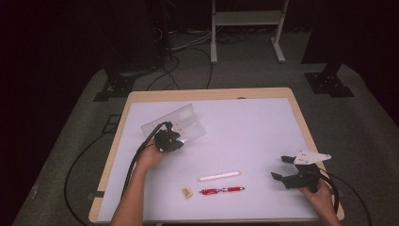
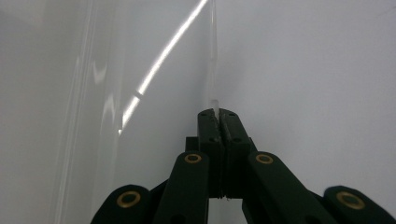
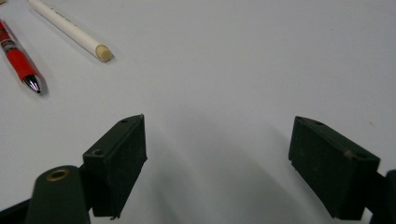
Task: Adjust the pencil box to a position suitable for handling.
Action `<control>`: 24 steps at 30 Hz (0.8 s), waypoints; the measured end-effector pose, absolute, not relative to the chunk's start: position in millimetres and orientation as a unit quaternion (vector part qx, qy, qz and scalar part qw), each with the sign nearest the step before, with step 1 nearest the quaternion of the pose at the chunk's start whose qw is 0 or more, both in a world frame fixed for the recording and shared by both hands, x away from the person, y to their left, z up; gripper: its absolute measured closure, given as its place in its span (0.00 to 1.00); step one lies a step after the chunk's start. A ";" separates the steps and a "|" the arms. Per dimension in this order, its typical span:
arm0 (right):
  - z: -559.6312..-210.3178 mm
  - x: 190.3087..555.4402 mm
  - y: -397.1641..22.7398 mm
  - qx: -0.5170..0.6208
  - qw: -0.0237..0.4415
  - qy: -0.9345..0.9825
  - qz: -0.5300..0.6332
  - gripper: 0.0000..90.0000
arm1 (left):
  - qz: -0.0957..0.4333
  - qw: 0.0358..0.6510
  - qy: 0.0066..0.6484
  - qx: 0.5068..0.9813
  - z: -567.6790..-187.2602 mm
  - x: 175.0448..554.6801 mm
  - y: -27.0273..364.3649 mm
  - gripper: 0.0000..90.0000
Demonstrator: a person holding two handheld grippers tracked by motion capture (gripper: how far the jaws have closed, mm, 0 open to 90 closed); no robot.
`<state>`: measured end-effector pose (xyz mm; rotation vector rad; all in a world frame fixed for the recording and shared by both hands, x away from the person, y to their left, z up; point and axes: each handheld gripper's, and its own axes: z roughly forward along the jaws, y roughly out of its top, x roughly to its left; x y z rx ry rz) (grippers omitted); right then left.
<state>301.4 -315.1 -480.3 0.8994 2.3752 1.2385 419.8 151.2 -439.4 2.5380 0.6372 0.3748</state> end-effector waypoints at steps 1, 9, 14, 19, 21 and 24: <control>-480.3 301.4 -315.1 0.314 0.157 0.830 0.433 0.20 | 0.137 0.248 0.232 0.930 -438.5 419.2 151.4 0.99; -480.5 301.9 -315.5 0.317 0.154 0.829 0.434 0.20 | 0.148 0.253 0.209 0.933 -426.8 409.0 146.7 0.99; -480.4 301.9 -315.6 0.320 0.155 0.828 0.434 0.20 | 0.146 0.248 0.192 0.938 -423.6 405.0 141.5 0.99; -480.5 302.0 -315.5 0.319 0.155 0.828 0.434 0.20 | 0.145 0.246 0.173 0.943 -423.6 398.8 133.3 0.99; -480.5 302.0 -315.2 0.320 0.155 0.828 0.433 0.20 | 0.141 0.248 0.168 0.944 -423.6 396.1 129.2 0.99; -480.5 302.0 -315.2 0.319 0.155 0.828 0.433 0.20 | 0.133 0.247 0.160 0.946 -424.9 394.3 123.5 0.99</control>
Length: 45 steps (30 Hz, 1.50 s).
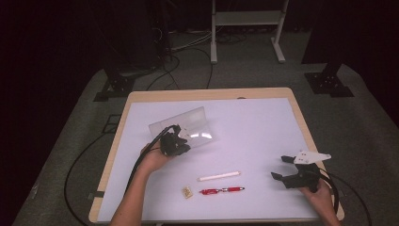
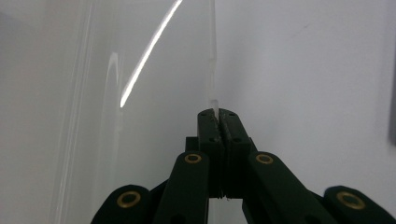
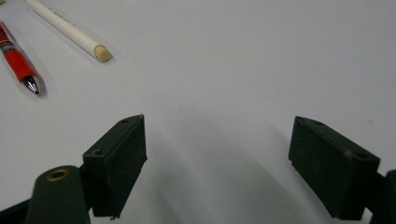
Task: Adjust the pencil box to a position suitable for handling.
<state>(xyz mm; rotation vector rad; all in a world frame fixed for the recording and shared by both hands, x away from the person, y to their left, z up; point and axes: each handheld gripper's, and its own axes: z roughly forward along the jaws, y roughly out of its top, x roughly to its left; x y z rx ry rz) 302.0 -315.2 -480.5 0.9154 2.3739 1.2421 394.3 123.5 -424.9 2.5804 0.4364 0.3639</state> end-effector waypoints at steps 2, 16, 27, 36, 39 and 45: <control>-480.5 302.0 -315.3 0.320 0.154 0.828 0.433 0.20 | 0.130 0.253 0.157 0.946 -425.7 392.6 120.4 0.99; -480.6 302.0 -314.9 0.318 0.155 0.830 0.430 0.20 | 0.111 0.264 0.098 0.953 -426.1 373.6 96.8 0.99; -480.5 301.9 -314.9 0.317 0.156 0.831 0.430 0.20 | 0.098 0.260 0.075 0.958 -431.9 366.3 87.1 0.99; -480.5 302.0 -314.9 0.317 0.156 0.831 0.430 0.20 | 0.087 0.269 0.063 0.957 -434.1 364.0 77.5 0.99; -480.5 302.0 -315.0 0.318 0.155 0.830 0.431 0.20 | 0.086 0.271 0.061 0.957 -434.8 364.8 75.4 0.99; -480.5 302.1 -315.1 0.317 0.155 0.830 0.431 0.20 | 0.074 0.271 0.058 0.958 -438.8 367.4 70.3 0.99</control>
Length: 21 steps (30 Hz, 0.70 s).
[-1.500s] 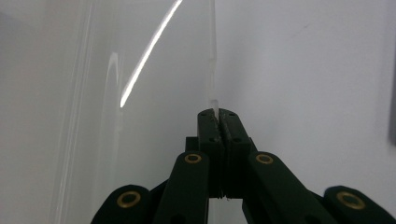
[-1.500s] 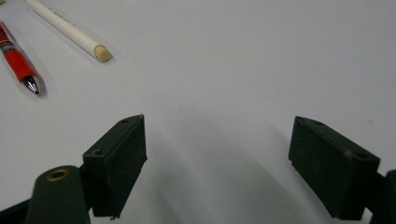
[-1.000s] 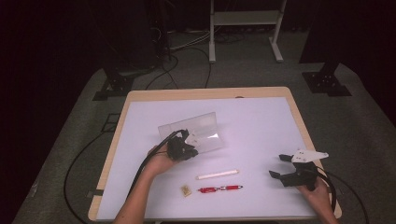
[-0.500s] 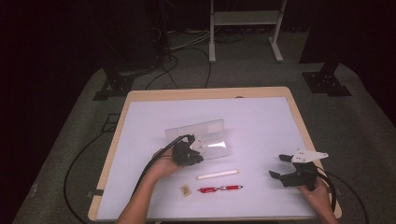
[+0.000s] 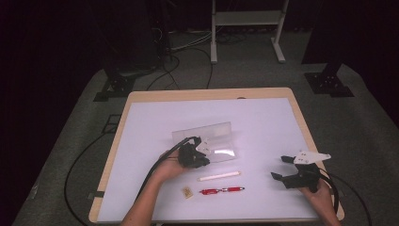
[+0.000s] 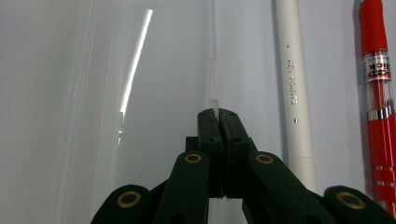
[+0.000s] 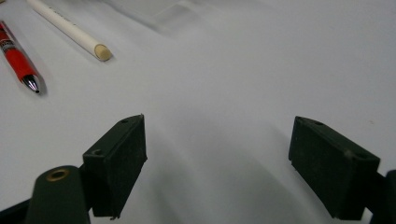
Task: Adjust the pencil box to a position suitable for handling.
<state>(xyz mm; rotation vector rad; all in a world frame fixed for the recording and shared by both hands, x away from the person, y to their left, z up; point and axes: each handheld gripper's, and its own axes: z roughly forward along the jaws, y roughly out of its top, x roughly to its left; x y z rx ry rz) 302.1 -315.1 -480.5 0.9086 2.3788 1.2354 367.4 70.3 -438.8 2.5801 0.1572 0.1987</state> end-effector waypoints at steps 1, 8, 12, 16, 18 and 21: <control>-480.5 302.1 -315.2 0.318 0.155 0.830 0.432 0.20 | 0.073 0.269 0.057 0.959 -439.6 367.5 69.3 0.99; -480.5 302.0 -315.5 0.317 0.154 0.829 0.434 0.20 | 0.059 0.265 0.060 0.961 -444.9 371.4 66.9 0.99; -480.5 302.0 -315.4 0.317 0.154 0.829 0.434 0.20 | 0.056 0.264 0.062 0.961 -446.7 372.3 67.1 0.99; -480.5 301.9 -315.5 0.317 0.154 0.829 0.434 0.20 | 0.052 0.263 0.063 0.961 -447.5 373.0 67.2 0.99; -480.5 302.0 -315.4 0.317 0.154 0.829 0.434 0.20 | 0.052 0.263 0.064 0.961 -447.6 373.1 67.2 0.99; -480.5 301.9 -315.6 0.317 0.154 0.829 0.435 0.20 | 0.054 0.262 0.064 0.961 -447.0 372.6 67.3 0.98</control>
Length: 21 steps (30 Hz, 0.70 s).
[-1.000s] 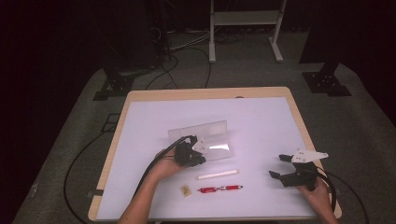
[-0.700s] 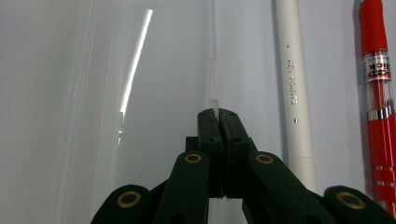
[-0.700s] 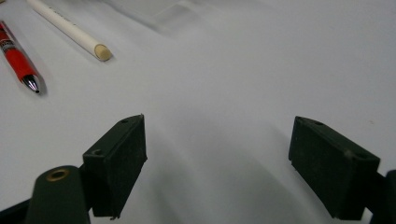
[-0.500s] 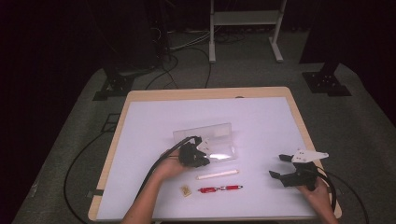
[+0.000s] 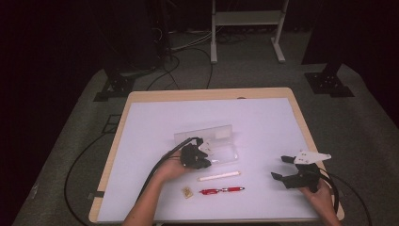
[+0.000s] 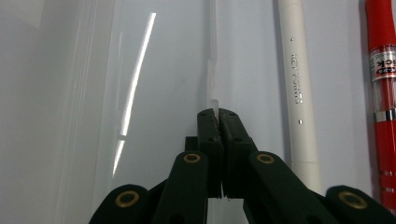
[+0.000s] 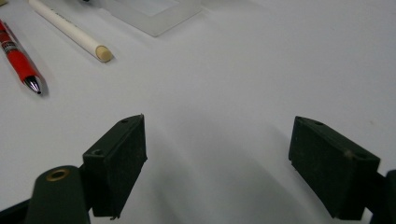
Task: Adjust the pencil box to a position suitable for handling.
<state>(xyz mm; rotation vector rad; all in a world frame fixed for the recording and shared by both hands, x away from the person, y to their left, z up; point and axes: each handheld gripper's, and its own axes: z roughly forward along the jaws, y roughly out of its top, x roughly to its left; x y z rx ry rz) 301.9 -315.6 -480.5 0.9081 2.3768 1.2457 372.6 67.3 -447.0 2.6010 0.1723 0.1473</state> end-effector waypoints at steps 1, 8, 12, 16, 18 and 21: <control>-480.4 302.0 -315.6 0.317 0.154 0.829 0.434 0.20 | 0.054 0.266 0.065 0.960 -446.5 372.4 67.6 0.98; -480.5 302.0 -315.4 0.317 0.153 0.829 0.434 0.20 | 0.059 0.280 0.069 0.956 -438.9 370.5 71.0 0.92; -480.5 302.0 -315.4 0.317 0.153 0.830 0.434 0.20 | 0.061 0.285 0.074 0.954 -434.2 369.0 73.5 0.87; -480.3 302.0 -315.5 0.317 0.154 0.830 0.433 0.20 | 0.068 0.289 0.073 0.952 -429.2 366.2 74.4 0.84; -480.5 302.0 -315.4 0.317 0.154 0.829 0.434 0.20 | 0.068 0.291 0.076 0.951 -427.5 365.3 74.7 0.82; -480.4 302.0 -315.4 0.317 0.153 0.830 0.433 0.20 | 0.068 0.294 0.077 0.950 -425.4 362.9 74.5 0.80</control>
